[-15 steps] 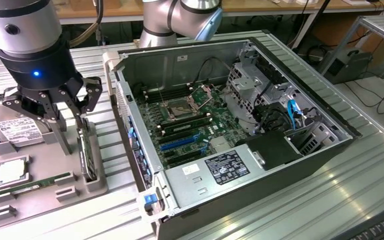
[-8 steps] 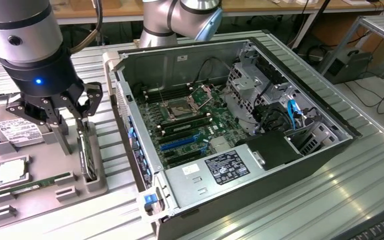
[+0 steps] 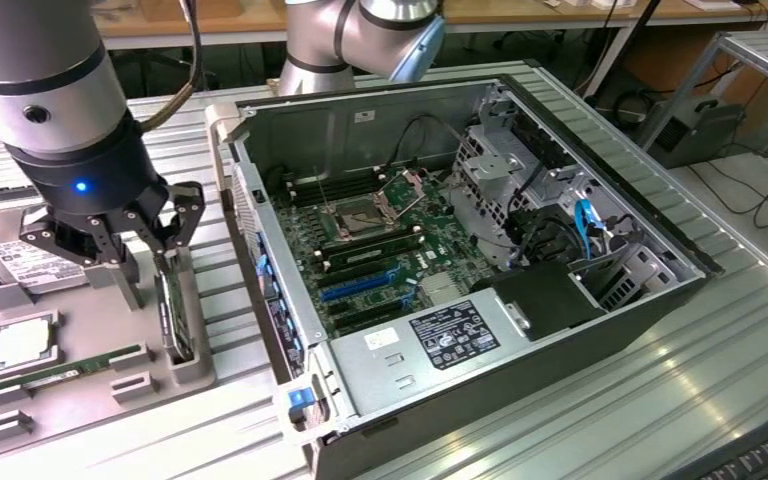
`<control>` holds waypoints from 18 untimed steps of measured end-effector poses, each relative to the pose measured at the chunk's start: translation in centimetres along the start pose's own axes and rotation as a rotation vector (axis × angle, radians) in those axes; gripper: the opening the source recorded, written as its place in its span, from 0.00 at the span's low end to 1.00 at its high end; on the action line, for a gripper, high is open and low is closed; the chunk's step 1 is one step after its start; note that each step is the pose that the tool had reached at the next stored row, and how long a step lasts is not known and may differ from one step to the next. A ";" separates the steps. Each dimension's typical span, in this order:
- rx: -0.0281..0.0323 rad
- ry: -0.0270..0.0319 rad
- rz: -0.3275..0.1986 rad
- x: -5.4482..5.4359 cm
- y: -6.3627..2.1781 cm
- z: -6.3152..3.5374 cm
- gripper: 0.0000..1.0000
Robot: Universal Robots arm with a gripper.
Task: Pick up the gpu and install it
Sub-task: 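Pick up the gpu and move the gpu toward the slot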
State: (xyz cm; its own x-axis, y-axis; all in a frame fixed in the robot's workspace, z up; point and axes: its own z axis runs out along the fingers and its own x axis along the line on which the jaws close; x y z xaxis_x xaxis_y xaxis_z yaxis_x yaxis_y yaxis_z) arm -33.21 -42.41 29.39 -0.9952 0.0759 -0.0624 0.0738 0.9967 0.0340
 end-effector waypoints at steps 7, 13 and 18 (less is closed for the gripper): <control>-0.0005 -0.0071 0.000 0.1 -0.01 1.31 0.36; -0.0005 -0.0076 0.000 0.1 0.06 2.28 0.36; -0.0005 -0.0077 0.000 0.1 0.19 3.36 0.36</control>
State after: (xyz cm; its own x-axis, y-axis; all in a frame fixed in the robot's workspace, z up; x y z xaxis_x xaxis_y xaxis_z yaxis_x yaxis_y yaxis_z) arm -33.08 -42.11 26.04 -0.9946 0.0759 -0.0701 0.0737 0.9967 0.0345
